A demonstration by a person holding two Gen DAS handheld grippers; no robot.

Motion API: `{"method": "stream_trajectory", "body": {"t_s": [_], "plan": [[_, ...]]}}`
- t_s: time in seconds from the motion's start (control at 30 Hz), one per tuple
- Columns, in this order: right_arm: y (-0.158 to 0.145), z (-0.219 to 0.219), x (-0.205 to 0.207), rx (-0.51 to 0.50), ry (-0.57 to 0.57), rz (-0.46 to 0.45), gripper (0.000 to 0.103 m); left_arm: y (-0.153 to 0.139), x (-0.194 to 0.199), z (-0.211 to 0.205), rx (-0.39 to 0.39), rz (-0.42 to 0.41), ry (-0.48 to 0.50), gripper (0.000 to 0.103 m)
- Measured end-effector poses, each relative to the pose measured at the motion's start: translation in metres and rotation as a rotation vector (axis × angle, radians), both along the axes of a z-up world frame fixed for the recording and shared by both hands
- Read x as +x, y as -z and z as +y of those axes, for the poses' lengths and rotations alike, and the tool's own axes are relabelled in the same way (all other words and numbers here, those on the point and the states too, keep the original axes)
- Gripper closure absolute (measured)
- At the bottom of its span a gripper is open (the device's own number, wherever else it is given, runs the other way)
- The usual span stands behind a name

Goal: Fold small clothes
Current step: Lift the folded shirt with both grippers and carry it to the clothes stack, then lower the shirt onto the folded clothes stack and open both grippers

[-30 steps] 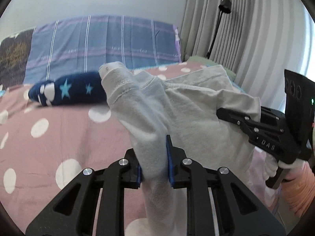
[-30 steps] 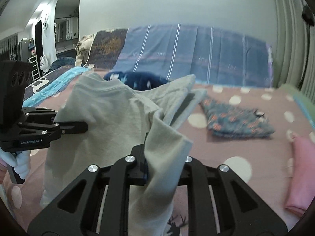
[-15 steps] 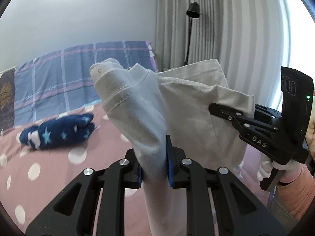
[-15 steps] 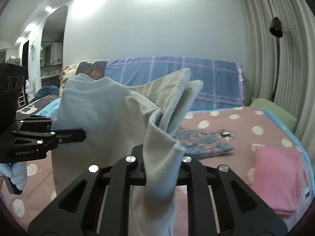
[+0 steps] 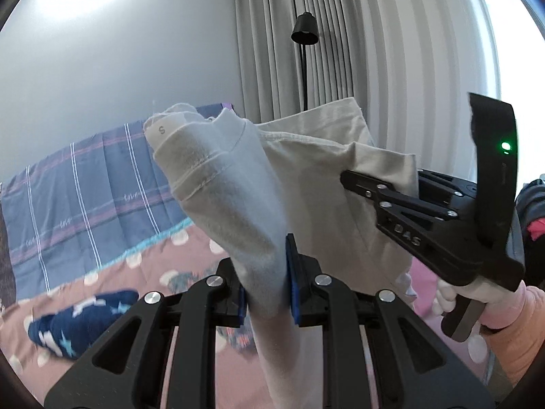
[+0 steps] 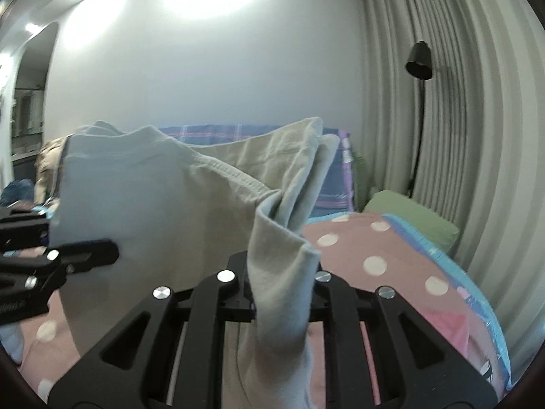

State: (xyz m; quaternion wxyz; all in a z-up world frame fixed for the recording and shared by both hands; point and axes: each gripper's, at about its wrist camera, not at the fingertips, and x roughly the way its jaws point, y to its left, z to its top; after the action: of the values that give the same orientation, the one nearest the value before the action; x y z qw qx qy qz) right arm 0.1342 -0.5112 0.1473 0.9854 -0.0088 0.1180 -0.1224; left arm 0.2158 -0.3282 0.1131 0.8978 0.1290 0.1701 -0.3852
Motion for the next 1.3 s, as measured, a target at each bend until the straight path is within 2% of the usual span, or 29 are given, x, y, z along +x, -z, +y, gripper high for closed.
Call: {"method": "stream_trajectory", "body": {"t_s": [0.2, 0.33, 0.37, 0.4, 0.43, 0.47, 0.5, 0.53, 0.57, 0.6, 0.63, 0.73, 0.77, 0.8, 0.83, 0.87, 0.93, 1.07, 1.17, 1.23, 1.27, 1.3], "plan": [[-0.011, -0.026, 0.078, -0.023, 0.064, 0.035, 0.089, 0.000, 0.053, -0.021, -0.012, -0.003, -0.037, 0.084], [0.006, -0.036, 0.137, -0.030, 0.095, 0.082, 0.088, 0.024, 0.109, -0.031, -0.014, 0.035, -0.111, 0.083], [0.014, -0.038, 0.153, -0.041, 0.123, 0.093, 0.086, 0.033, 0.126, -0.033, -0.010, 0.041, -0.144, 0.080], [0.027, -0.042, 0.173, -0.068, 0.192, 0.115, 0.073, 0.043, 0.142, -0.035, -0.004, 0.040, -0.181, 0.069], [0.039, -0.043, 0.187, -0.086, 0.254, 0.147, 0.056, 0.060, 0.163, -0.035, 0.015, 0.036, -0.270, 0.052], [0.053, -0.047, 0.198, -0.090, 0.310, 0.182, 0.050, 0.077, 0.183, -0.033, 0.038, 0.065, -0.335, 0.051], [0.072, -0.052, 0.207, -0.057, 0.335, 0.213, 0.049, 0.088, 0.193, -0.032, 0.049, 0.101, -0.345, 0.051], [0.091, -0.058, 0.211, -0.001, 0.328, 0.239, 0.049, 0.112, 0.210, -0.027, 0.065, 0.174, -0.355, 0.051], [0.103, -0.063, 0.212, 0.029, 0.317, 0.258, 0.049, 0.124, 0.216, -0.024, 0.073, 0.203, -0.363, 0.051], [0.128, -0.065, 0.213, 0.064, 0.289, 0.307, 0.049, 0.138, 0.221, -0.022, 0.087, 0.228, -0.361, 0.050], [0.144, -0.064, 0.213, 0.069, 0.270, 0.340, 0.049, 0.157, 0.224, -0.020, 0.123, 0.248, -0.350, 0.050], [0.198, -0.060, 0.212, 0.046, 0.243, 0.474, 0.048, 0.206, 0.228, -0.025, 0.252, 0.314, -0.288, 0.049], [0.214, -0.061, 0.213, 0.066, 0.232, 0.521, 0.048, 0.218, 0.225, -0.026, 0.276, 0.313, -0.271, 0.049], [0.224, -0.065, 0.209, 0.109, 0.227, 0.520, 0.048, 0.226, 0.219, -0.024, 0.283, 0.273, -0.266, 0.048], [0.225, -0.065, 0.205, 0.145, 0.223, 0.501, 0.045, 0.229, 0.205, -0.024, 0.283, 0.179, -0.281, 0.048], [0.225, -0.068, 0.205, 0.176, 0.221, 0.491, 0.043, 0.229, 0.198, -0.026, 0.297, 0.139, -0.288, 0.048], [0.225, -0.076, 0.201, 0.233, 0.229, 0.493, 0.038, 0.225, 0.189, -0.025, 0.310, 0.112, -0.290, 0.049], [0.212, -0.065, 0.180, 0.243, 0.258, 0.454, 0.038, 0.210, 0.170, -0.008, 0.242, 0.127, -0.293, 0.048], [0.192, -0.045, 0.142, 0.221, 0.242, 0.405, 0.038, 0.194, 0.144, 0.010, 0.182, 0.161, -0.269, 0.043], [0.181, -0.023, 0.107, 0.186, 0.187, 0.374, 0.035, 0.184, 0.116, 0.021, 0.142, 0.167, -0.249, 0.029], [0.177, -0.012, 0.091, 0.166, 0.171, 0.355, 0.028, 0.179, 0.101, 0.026, 0.120, 0.157, -0.231, 0.026], [0.171, 0.002, 0.067, 0.138, 0.155, 0.313, 0.020, 0.174, 0.085, 0.032, 0.104, 0.139, -0.230, 0.017]]}}
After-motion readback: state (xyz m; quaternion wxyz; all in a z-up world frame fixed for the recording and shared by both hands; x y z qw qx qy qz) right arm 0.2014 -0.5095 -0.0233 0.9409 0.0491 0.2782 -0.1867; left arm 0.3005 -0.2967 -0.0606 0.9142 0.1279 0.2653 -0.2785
